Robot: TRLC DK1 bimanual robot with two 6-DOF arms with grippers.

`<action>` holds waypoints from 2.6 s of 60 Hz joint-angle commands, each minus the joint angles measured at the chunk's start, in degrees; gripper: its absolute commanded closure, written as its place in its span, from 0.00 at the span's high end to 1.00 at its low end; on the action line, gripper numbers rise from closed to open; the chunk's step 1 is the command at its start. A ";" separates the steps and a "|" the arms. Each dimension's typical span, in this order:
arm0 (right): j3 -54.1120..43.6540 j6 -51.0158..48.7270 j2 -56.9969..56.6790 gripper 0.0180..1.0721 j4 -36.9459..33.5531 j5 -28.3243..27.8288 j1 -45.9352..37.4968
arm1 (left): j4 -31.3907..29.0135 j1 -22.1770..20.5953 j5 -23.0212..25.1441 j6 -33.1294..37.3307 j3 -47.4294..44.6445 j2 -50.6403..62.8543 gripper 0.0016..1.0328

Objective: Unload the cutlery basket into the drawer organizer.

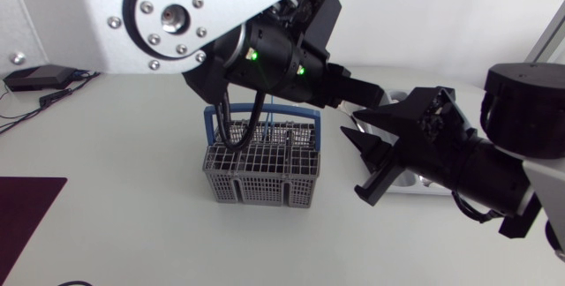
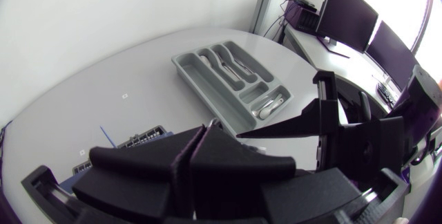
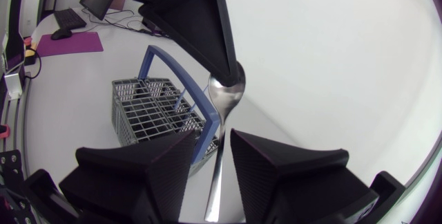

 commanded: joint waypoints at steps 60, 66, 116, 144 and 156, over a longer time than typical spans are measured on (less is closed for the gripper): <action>0.10 -1.16 -3.90 0.05 -7.93 -5.85 -3.56 | 0.64 2.99 1.53 -1.52 3.23 -1.81 0.86; -0.87 -3.79 -6.53 0.05 -11.36 -11.74 -8.84 | 0.46 4.05 1.44 -0.46 2.88 -3.13 0.90; 14.95 -68.30 32.49 0.05 -40.18 -45.58 -65.61 | -2.62 14.77 -2.25 15.01 -13.82 -11.22 0.95; 18.82 -75.86 45.94 0.06 -29.90 -32.04 -66.32 | -2.88 17.14 -2.51 18.70 -22.70 -15.44 0.95; 16.88 -74.90 47.34 0.06 -23.66 -29.23 -64.47 | -3.05 16.53 -2.77 19.49 -25.16 -16.14 0.95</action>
